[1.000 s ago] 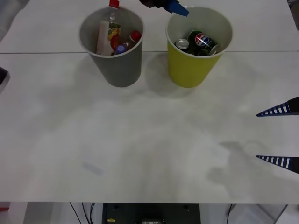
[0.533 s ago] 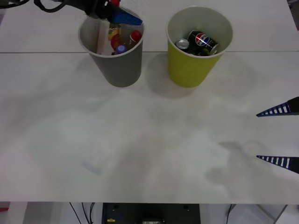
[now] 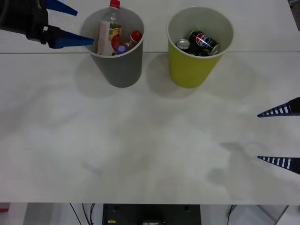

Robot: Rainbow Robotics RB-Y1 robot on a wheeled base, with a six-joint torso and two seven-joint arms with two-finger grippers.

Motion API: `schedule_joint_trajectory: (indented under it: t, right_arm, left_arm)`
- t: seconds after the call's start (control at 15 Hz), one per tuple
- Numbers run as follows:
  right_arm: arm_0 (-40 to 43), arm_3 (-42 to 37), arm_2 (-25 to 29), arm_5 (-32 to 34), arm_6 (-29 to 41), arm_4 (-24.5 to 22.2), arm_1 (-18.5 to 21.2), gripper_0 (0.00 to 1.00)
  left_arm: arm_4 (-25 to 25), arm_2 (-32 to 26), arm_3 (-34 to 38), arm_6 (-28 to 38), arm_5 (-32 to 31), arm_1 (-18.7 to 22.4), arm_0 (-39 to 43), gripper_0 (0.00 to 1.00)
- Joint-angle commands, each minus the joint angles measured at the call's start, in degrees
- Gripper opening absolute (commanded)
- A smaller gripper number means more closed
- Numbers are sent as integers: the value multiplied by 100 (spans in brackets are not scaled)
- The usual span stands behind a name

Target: Put the can into the green bin and the plastic bottle into the gray bin

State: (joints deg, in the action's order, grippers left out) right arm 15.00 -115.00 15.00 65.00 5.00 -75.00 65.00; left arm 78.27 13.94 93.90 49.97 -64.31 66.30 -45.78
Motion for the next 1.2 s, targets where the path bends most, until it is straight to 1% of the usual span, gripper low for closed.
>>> schedule_joint_trajectory:
  t: [0.07, 0.27, 0.33, 0.53, 0.67, 0.87, 1.07, 1.2]
  right_arm:
    - [0, 0, 0, 0, 0, 0, 0, 100]
    - [0, 0, 0, 0, 0, 0, 0, 100]
    - [0, 0, 0, 0, 0, 0, 0, 100]
    - [0, 0, 0, 0, 0, 0, 0, 100]
    - [0, 0, 0, 0, 0, 0, 0, 100]
    - [0, 0, 0, 0, 0, 0, 0, 100]
    - [0, 0, 0, 0, 0, 0, 0, 100]
    - [0, 0, 0, 0, 0, 0, 0, 100]
  left_arm:
    - [-22, -894, 296, -884, -425, 49, 1027, 100]
    - [-101, -1614, 647, -1613, -522, 49, 2046, 100]
    - [-172, -1887, 770, -1991, -522, 32, 2468, 100]
    - [-198, -2458, 1087, -2861, -522, -65, 3461, 100]
    - [-128, -2660, 1289, -3450, -592, -83, 3910, 100]
    - [-145, -2836, 1289, -4188, -961, -109, 4270, 100]
    - [-242, -3020, 1289, -4689, -987, -302, 4683, 100]
    - [-295, -3091, 1297, -4821, -996, -434, 4868, 100]
